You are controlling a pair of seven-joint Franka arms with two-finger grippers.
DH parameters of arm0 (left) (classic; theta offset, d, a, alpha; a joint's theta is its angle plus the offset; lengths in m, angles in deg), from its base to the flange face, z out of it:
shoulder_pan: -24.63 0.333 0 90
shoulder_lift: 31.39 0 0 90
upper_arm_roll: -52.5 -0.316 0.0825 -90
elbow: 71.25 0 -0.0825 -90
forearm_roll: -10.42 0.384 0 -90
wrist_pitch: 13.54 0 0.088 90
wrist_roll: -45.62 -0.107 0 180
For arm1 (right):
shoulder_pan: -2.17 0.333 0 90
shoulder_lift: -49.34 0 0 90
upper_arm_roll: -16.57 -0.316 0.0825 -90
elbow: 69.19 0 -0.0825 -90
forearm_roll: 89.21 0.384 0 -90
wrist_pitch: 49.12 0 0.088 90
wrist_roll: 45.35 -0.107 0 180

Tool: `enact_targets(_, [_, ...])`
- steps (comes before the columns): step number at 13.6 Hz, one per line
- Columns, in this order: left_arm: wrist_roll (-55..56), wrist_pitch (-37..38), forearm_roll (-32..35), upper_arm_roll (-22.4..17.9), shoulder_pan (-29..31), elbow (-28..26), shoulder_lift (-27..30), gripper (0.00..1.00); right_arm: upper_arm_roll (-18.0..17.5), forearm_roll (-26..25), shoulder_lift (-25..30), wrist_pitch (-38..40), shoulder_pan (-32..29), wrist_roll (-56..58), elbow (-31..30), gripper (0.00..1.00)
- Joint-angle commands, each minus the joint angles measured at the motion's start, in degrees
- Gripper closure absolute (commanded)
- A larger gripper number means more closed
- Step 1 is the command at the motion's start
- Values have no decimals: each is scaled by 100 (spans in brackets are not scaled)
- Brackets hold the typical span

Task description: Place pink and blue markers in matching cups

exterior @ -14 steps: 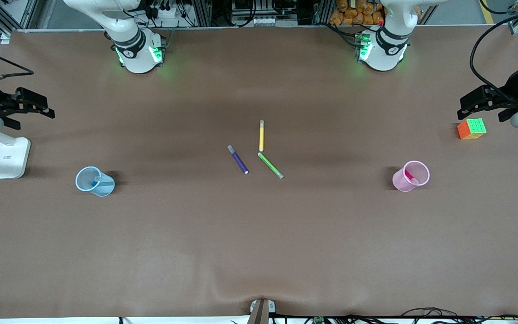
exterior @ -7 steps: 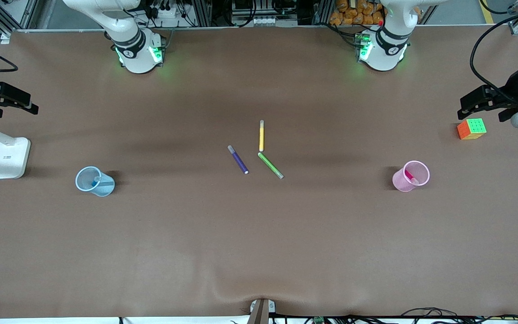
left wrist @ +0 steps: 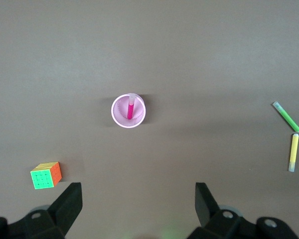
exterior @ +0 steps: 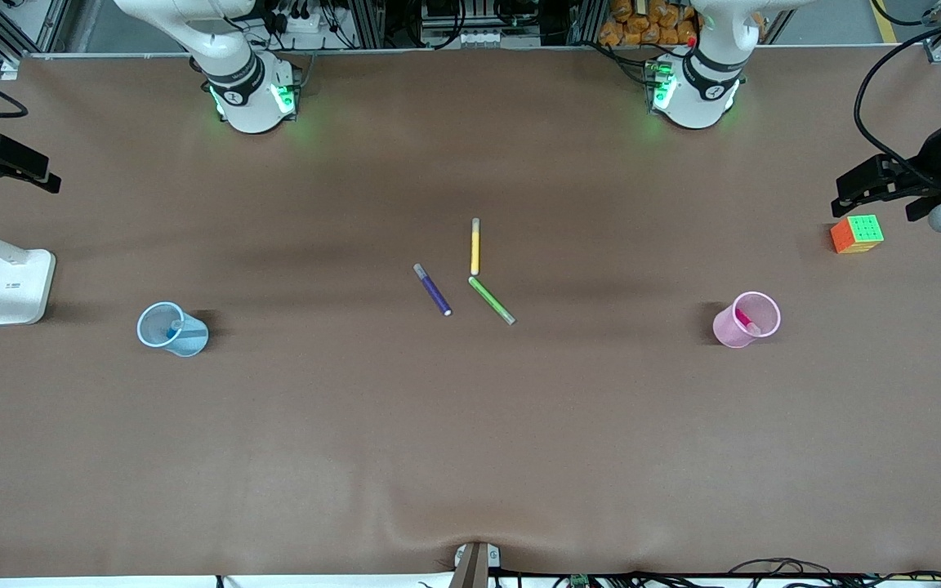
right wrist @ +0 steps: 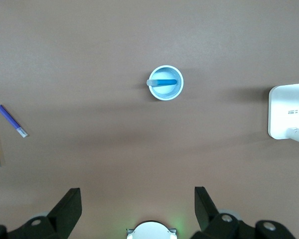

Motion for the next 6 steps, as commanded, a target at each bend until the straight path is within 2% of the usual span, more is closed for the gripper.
enact_targets(1, [-27,95,108,10,12,80,5,0,-8,-134,3,-39,71,-85,6,0])
enact_targets(6, [-27,95,99,10,12,71,5,0,-8,-134,-50,-92,80,-67,-73,0])
